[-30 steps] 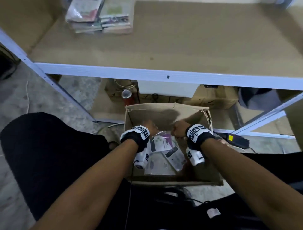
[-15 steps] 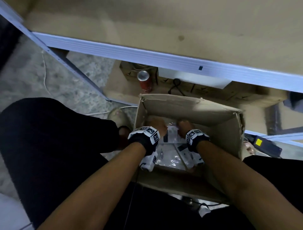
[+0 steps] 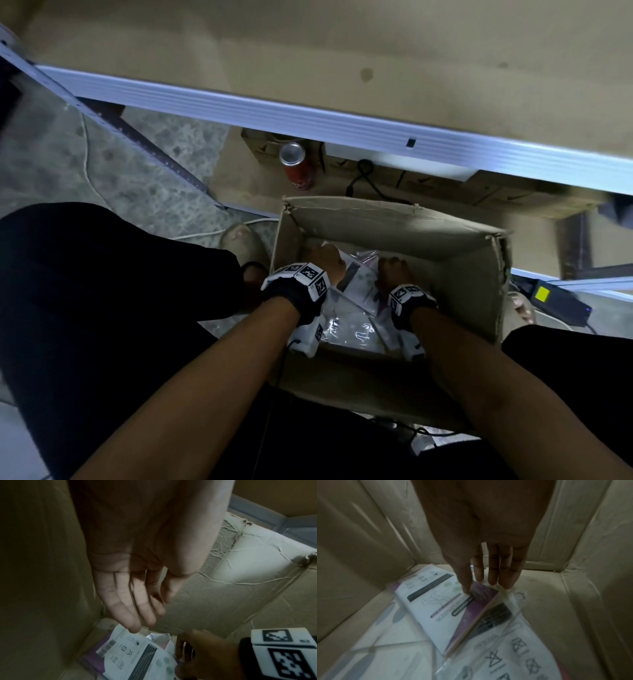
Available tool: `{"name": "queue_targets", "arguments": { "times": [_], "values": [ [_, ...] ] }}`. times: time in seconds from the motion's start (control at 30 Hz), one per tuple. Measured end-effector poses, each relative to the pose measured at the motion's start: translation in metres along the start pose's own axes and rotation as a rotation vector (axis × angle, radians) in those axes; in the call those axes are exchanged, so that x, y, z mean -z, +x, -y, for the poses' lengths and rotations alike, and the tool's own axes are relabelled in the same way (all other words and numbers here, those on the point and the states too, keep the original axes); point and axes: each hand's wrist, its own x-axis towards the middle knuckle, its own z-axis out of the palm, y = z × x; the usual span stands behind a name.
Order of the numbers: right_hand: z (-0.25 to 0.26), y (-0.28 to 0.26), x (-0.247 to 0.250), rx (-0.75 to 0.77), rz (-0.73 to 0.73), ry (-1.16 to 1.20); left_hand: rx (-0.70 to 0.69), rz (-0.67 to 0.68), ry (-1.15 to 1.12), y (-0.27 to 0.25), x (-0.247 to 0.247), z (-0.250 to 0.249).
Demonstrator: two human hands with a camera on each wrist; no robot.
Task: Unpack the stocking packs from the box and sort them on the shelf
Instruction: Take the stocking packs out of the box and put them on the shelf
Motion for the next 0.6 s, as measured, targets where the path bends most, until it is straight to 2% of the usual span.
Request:
{"name": "queue_targets", "arguments": {
  "times": [0.2,0.37,0.5,0.6],
  "values": [
    [0.005,-0.009,-0.004,-0.027,-0.001,0.106,-0.016,-0.014,0.047,0.002,-0.001,0.004],
    [-0.012,-0.021,-0.012,-0.087,0.023,0.155,-0.072,-0.032,0.042,0.009,-0.002,0.006],
    [-0.033,-0.037,-0.019,-0.173,0.117,0.048,-0.086,-0.052,0.078,0.014,-0.007,0.006],
    [-0.038,-0.049,-0.023,-0.211,0.265,0.029,-0.084,0.016,0.062,0.018,-0.010,0.007]
  ]
}}
